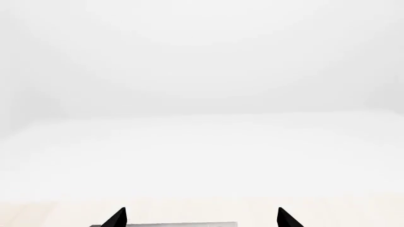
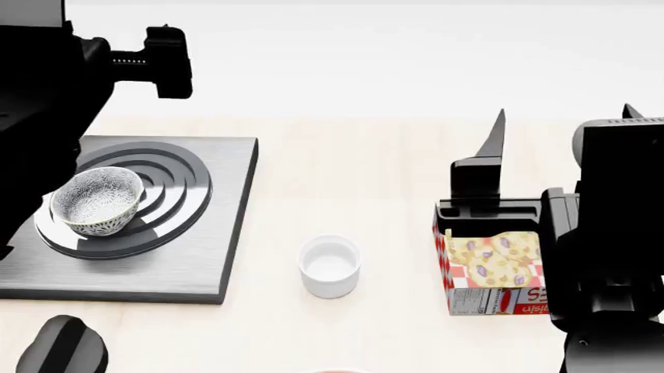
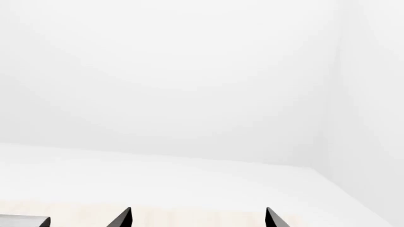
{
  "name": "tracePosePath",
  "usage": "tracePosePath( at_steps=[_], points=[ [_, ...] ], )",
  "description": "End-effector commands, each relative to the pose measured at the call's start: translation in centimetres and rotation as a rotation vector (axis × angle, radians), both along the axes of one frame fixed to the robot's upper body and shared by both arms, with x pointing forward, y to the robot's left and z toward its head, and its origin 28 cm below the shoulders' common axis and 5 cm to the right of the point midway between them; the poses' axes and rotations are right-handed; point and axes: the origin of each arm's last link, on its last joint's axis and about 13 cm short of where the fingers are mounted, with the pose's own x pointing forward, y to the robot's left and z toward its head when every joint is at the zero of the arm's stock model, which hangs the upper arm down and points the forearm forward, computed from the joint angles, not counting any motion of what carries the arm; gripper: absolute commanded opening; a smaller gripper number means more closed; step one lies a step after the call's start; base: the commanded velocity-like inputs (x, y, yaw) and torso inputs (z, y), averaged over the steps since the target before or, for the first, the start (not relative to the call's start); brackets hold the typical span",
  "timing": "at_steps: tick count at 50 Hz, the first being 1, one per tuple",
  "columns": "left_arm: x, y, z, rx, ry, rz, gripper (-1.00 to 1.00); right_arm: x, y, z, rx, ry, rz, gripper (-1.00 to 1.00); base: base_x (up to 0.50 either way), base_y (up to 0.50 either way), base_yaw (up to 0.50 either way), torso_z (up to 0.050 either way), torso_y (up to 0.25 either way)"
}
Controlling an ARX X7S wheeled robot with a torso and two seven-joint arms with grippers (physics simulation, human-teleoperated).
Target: Pick the akita bowl on the stove and place it on the plate.
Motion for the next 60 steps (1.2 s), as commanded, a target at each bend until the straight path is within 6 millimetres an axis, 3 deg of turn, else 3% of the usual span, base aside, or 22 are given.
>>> tracePosePath(
  at_steps=[1,24,60],
  points=[
    [-0.07,-0.08,-0.32,0.002,-0.031,-0.089,1.0,0.15,-0.2,-0.05,0.023,-0.007,0.0,1.0,0.0,0.0,0.0,0.0,0.0],
    [0.46,0.02,0.4,0.001,-0.065,-0.04,1.0,0.17,-0.18,-0.04,0.03,-0.007,0.0,1.0,0.0,0.0,0.0,0.0,-0.107],
    [0.44,0.05,-0.13,0.035,-0.047,-0.027,1.0,0.21,-0.2,-0.08,0.028,-0.004,0.003,1.0,0.0,0.0,0.0,0.0,-0.087]
  ],
)
